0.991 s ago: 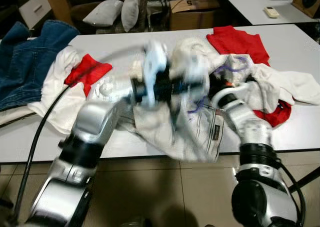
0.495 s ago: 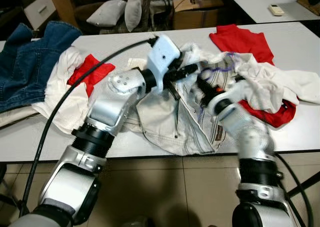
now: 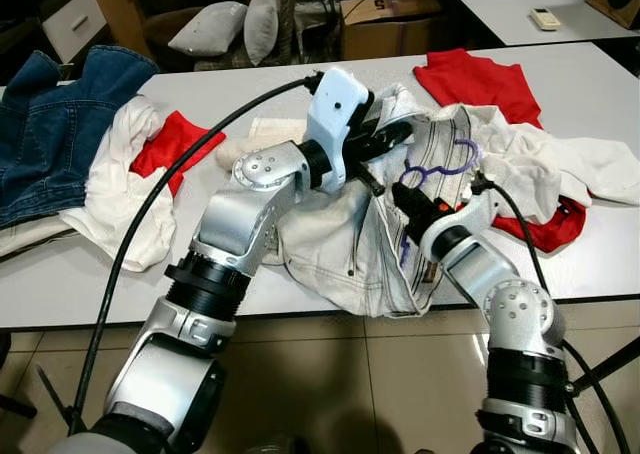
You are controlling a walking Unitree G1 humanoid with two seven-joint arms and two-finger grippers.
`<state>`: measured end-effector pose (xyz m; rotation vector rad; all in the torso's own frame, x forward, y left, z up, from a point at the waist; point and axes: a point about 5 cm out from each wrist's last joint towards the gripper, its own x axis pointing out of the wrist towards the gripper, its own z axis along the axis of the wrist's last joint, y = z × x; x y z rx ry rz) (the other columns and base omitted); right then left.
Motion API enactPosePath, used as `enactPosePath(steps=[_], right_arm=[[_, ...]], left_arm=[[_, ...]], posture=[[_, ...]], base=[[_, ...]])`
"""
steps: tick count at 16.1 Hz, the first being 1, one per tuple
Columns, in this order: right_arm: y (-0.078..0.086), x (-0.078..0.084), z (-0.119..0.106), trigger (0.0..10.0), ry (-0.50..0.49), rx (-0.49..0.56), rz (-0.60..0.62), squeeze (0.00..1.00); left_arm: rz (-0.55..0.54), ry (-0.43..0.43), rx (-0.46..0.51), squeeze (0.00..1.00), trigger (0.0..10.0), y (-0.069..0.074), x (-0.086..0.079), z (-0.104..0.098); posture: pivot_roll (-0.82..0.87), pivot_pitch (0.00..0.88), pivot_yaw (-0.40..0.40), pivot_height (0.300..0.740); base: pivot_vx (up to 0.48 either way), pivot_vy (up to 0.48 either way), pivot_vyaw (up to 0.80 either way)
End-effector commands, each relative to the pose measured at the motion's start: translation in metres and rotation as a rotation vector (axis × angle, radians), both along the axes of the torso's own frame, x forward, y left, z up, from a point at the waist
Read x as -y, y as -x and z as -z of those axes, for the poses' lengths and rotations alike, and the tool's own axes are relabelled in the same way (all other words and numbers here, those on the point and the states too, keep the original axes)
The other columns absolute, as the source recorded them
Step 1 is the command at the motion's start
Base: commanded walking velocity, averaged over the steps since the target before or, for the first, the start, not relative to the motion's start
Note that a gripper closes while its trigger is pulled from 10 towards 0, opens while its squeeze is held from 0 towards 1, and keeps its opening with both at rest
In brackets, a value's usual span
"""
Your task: Hang hanger
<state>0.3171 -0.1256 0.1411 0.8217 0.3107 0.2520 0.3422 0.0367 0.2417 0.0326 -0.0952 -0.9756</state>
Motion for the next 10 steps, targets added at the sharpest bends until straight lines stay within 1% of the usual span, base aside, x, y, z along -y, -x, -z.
enactPosePath(steps=[1,2,3,5,6,7,8,9,10], right_arm=[[-0.002,-0.01,-0.005,10.0,0.002,0.005,-0.034,0.0],[-0.002,-0.01,-0.004,10.0,0.009,0.001,-0.035,0.0],[-0.004,-0.01,-0.002,10.0,0.016,-0.005,-0.033,0.0],[-0.005,-0.009,-0.002,10.0,0.02,-0.011,-0.02,0.0],[-0.004,-0.004,0.001,10.0,0.016,-0.031,0.003,0.0],[-0.004,-0.003,0.003,10.0,0.017,-0.045,0.013,0.0],[-0.001,0.005,0.008,10.0,0.033,-0.093,0.072,0.0],[-0.001,0.006,0.009,10.0,0.035,-0.099,0.081,0.0],[0.001,0.01,0.006,10.0,0.049,-0.086,0.1,0.0]], left_arm=[[0.007,0.059,0.054,0.0,0.0,0.001,0.001,-0.025],[0.007,0.07,0.052,0.0,0.0,0.001,0.001,-0.029],[0.016,0.096,0.045,0.0,0.0,0.002,-0.002,-0.041],[-0.005,0.119,0.055,0.0,0.0,-0.001,-0.009,-0.052],[-0.051,0.138,0.07,0.0,0.0,-0.007,-0.018,-0.061],[-0.072,0.139,0.079,0.0,0.0,-0.009,-0.021,-0.064],[-0.158,0.142,0.103,0.0,0.0,-0.019,-0.032,-0.07],[-0.168,0.142,0.104,0.0,0.0,-0.02,-0.033,-0.071],[-0.208,0.13,0.102,0.0,0.0,-0.023,-0.038,-0.072]], posture=[[0.01,0.0,0.118,0.74],[0.01,0.0,0.118,0.74],[0.01,0.0,0.118,0.74],[0.01,0.0,0.119,0.74],[0.01,0.0,0.117,0.74],[0.01,0.0,0.117,0.74],[0.02,0.0,0.114,0.74],[0.02,0.0,0.114,0.74],[0.02,0.0,0.115,0.74]], base=[[0.0,0.0,0.0],[0.0,0.0,0.0],[0.0,0.0,0.0],[0.0,0.0,0.0],[0.0,0.0,0.0],[0.0,0.0,0.0],[0.0,0.0,0.0],[0.0,0.0,0.0],[0.0,0.0,0.0]])
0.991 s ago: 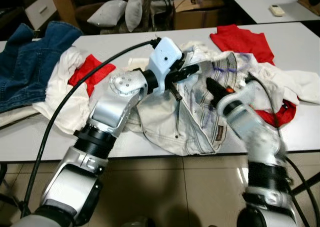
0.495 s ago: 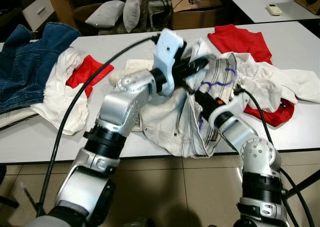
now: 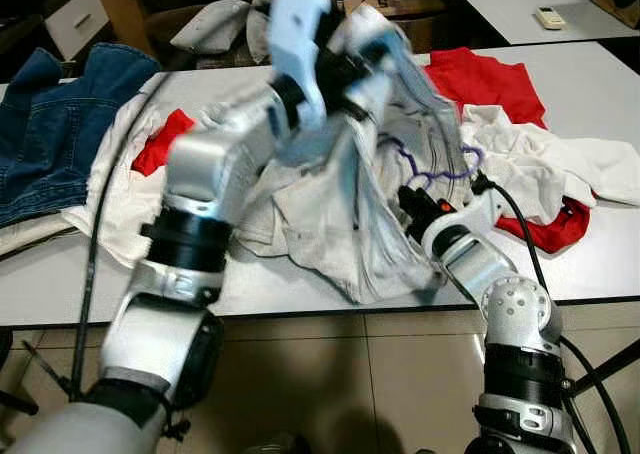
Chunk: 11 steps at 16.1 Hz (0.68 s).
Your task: Hang hanger
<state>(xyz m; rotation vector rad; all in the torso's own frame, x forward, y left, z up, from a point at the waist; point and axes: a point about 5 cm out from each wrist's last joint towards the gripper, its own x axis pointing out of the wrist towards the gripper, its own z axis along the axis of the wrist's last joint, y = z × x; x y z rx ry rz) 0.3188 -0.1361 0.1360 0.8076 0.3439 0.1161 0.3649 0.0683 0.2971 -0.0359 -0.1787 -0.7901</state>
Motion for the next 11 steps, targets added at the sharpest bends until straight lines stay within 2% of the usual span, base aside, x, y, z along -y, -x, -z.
enactPosePath(steps=[1,3,5,8,11], right_arm=[[0.004,0.002,-0.002,10.0,0.046,-0.009,0.019,0.0],[0.01,-0.001,0.002,10.0,0.163,-0.033,-0.007,0.0],[0.014,0.0,0.02,10.0,0.238,-0.116,-0.024,0.0],[0.029,0.018,0.042,10.0,0.258,-0.214,0.0,0.0],[0.037,0.031,0.048,10.0,0.241,-0.244,0.016,0.0]], left_arm=[[-0.07,0.017,0.059,0.0,0.0,-0.004,-0.009,-0.016],[-0.108,0.018,0.049,0.0,0.0,-0.007,-0.009,-0.013],[-0.124,0.046,0.043,0.0,0.0,-0.01,-0.007,-0.014],[-0.25,0.091,0.051,0.0,0.0,-0.026,-0.03,-0.026],[-0.312,0.082,0.058,0.0,0.0,-0.034,-0.048,-0.028]], posture=[[0.01,0.0,0.118,0.74],[0.01,0.0,0.124,0.74],[0.0,0.0,0.123,0.74],[0.01,0.0,0.114,0.74],[0.0,0.0,0.111,0.74]], base=[[0.0,0.0,0.0],[0.0,0.0,0.0],[0.0,0.0,0.0],[0.0,0.0,0.0],[0.0,0.0,0.0]])
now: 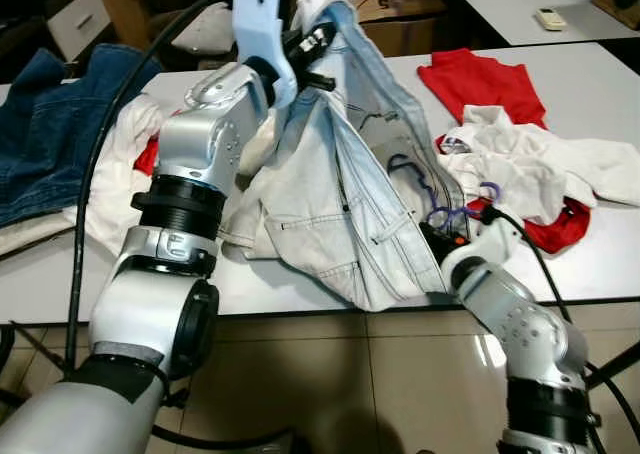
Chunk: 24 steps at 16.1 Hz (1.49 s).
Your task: Hang hanger
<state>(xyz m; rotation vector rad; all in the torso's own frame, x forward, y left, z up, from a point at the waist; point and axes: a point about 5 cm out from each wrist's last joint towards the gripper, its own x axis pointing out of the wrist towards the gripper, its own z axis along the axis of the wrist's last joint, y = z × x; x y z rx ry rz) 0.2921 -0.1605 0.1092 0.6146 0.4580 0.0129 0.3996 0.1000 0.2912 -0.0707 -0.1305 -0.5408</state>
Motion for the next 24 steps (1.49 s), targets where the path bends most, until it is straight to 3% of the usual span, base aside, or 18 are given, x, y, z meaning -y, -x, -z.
enactPosePath(steps=[1,3,4,5,7,9,11,13,15,16,19,20,21,22,23,24], right_arm=[[0.014,0.017,0.019,10.0,0.035,-0.115,0.035,0.0],[0.016,0.028,0.009,10.0,0.02,-0.083,0.059,0.0],[0.017,0.033,-0.007,10.0,0.013,-0.035,0.042,0.0],[0.018,0.033,-0.029,10.0,-0.005,0.033,-0.003,0.0],[0.017,0.031,-0.065,10.0,-0.055,0.147,-0.068,0.0],[0.017,0.038,-0.097,10.0,-0.029,0.241,-0.097,0.0],[0.016,0.047,-0.122,10.0,-0.023,0.311,-0.085,0.0],[0.015,0.048,-0.152,10.0,-0.062,0.401,-0.113,0.0],[0.014,0.043,-0.159,10.0,-0.077,0.414,-0.148,0.0],[0.013,0.039,-0.163,10.0,-0.106,0.415,-0.169,0.0],[0.009,0.038,-0.171,10.0,-0.135,0.397,-0.177,0.0],[0.009,0.038,-0.173,10.0,-0.126,0.395,-0.182,0.0],[0.009,0.038,-0.174,10.0,-0.125,0.393,-0.185,0.0],[0.009,0.037,-0.173,10.0,-0.115,0.385,-0.198,0.0],[0.007,0.035,-0.171,10.0,-0.081,0.363,-0.214,0.0],[0.007,0.034,-0.17,10.0,-0.061,0.349,-0.225,0.0]], left_arm=[[-0.117,0.0,0.13,0.0,0.0,-0.003,-0.028,-0.031],[-0.18,-0.052,0.119,0.0,0.0,-0.008,-0.044,-0.022],[-0.242,-0.075,0.066,0.0,0.0,-0.013,-0.06,-0.005],[-0.312,-0.159,0.015,0.0,0.0,-0.015,-0.077,0.018],[-0.362,-0.238,-0.115,0.0,0.0,-0.013,-0.094,0.064],[-0.38,-0.329,-0.218,0.0,0.0,-0.004,-0.102,0.107],[-0.355,-0.365,-0.285,0.0,0.0,0.004,-0.099,0.135],[-0.26,-0.403,-0.35,0.0,0.0,0.017,-0.082,0.171],[-0.217,-0.404,-0.367,0.0,0.0,0.021,-0.072,0.181],[-0.138,-0.406,-0.387,0.0,0.0,0.028,-0.059,0.193],[-0.017,-0.417,-0.435,0.0,0.0,0.046,-0.04,0.222],[0.046,-0.41,-0.454,0.0,0.5,0.054,-0.035,0.231],[0.064,-0.401,-0.464,0.0,8.5,0.056,-0.033,0.233],[0.105,-0.324,-0.478,0.0,10.0,0.058,-0.031,0.233],[0.158,-0.24,-0.448,1.0,10.0,0.058,-0.033,0.224],[0.185,-0.214,-0.41,1.0,10.0,0.058,-0.037,0.217]], posture=[[0.0,0.0,0.111,0.74],[0.0,0.0,0.104,0.74],[-0.01,0.0,0.097,0.74],[-0.02,0.0,0.083,0.74],[-0.03,0.0,0.071,0.74],[-0.04,0.0,0.066,0.74],[-0.05,0.0,0.065,0.74],[-0.05,0.0,0.064,0.74],[-0.06,0.0,0.062,0.74],[-0.05,0.0,0.06,0.74],[-0.06,0.0,0.059,0.74],[-0.06,0.0,0.059,0.74],[-0.06,0.0,0.058,0.74],[-0.06,0.0,0.06,0.74],[-0.06,0.0,0.062,0.74],[-0.06,0.0,0.063,0.74]], base=[[0.0,0.0,0.0],[0.0,0.0,0.0],[0.0,0.0,0.0],[0.0,0.0,0.0],[0.0,0.0,0.0],[0.0,0.0,0.0],[0.0,0.0,0.0],[0.0,0.0,0.0],[0.0,0.0,0.0],[0.0,0.0,0.0],[0.0,0.0,0.0],[0.0,0.0,0.0],[0.0,0.0,0.0],[0.0,0.0,0.0],[0.0,0.0,0.0],[0.0,0.0,0.0]])
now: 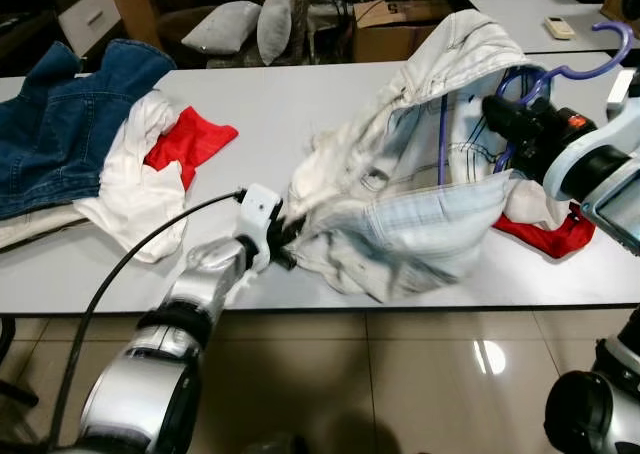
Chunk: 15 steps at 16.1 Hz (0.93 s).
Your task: Hang hanger
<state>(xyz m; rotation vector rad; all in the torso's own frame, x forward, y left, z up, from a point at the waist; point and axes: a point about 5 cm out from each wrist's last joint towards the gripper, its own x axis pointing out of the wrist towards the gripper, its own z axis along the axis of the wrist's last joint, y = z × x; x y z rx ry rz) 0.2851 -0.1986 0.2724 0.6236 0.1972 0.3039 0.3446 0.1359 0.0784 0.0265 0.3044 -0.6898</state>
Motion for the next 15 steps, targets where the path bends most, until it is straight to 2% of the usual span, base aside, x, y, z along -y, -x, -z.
enactPosePath(steps=[1,3,4,7,9,11,13,15], right_arm=[[-0.001,-0.005,-0.006,10.0,0.021,0.018,-0.031,0.0],[-0.001,-0.006,-0.008,10.0,0.021,0.023,-0.036,0.0],[-0.001,-0.01,-0.01,10.0,0.01,0.031,-0.053,0.0],[-0.003,-0.013,-0.018,10.0,-0.009,0.051,-0.075,0.0],[-0.001,-0.015,-0.027,10.0,-0.036,0.081,-0.11,0.0],[0.0,-0.017,-0.031,10.0,-0.031,0.089,-0.14,0.0],[0.003,-0.021,-0.032,10.0,-0.013,0.076,-0.187,0.0],[0.012,-0.03,-0.025,10.0,0.012,0.037,-0.255,0.0]], left_arm=[[0.022,0.025,-0.002,1.0,10.0,0.004,-0.009,-0.002],[0.018,0.045,0.021,1.0,10.0,0.008,-0.02,-0.007],[0.004,0.062,0.025,1.0,10.0,0.015,-0.031,-0.009],[0.016,0.121,0.029,1.0,10.0,0.043,-0.052,-0.018],[0.077,0.154,0.044,1.0,10.0,0.069,-0.059,-0.034],[0.127,0.17,0.033,1.0,10.0,0.087,-0.055,-0.041],[0.228,0.151,-0.002,1.0,10.0,0.121,-0.036,-0.048],[0.208,0.151,-0.021,1.0,10.0,0.136,-0.027,-0.053]], posture=[[-0.06,0.0,0.064,0.74],[-0.05,0.0,0.061,0.74],[-0.05,0.0,0.058,0.74],[-0.04,0.0,0.055,0.74],[-0.03,0.002,0.047,0.74],[-0.03,0.006,0.043,0.74],[-0.03,0.013,0.035,0.74],[-0.02,0.029,0.018,0.74]], base=[[0.0,0.0,0.8],[0.0,0.0,0.8],[0.0,0.0,0.8],[0.0,0.0,0.8],[0.0,0.0,0.8],[0.0,0.0,0.8],[0.0,0.0,0.8],[0.0,0.0,0.8]])
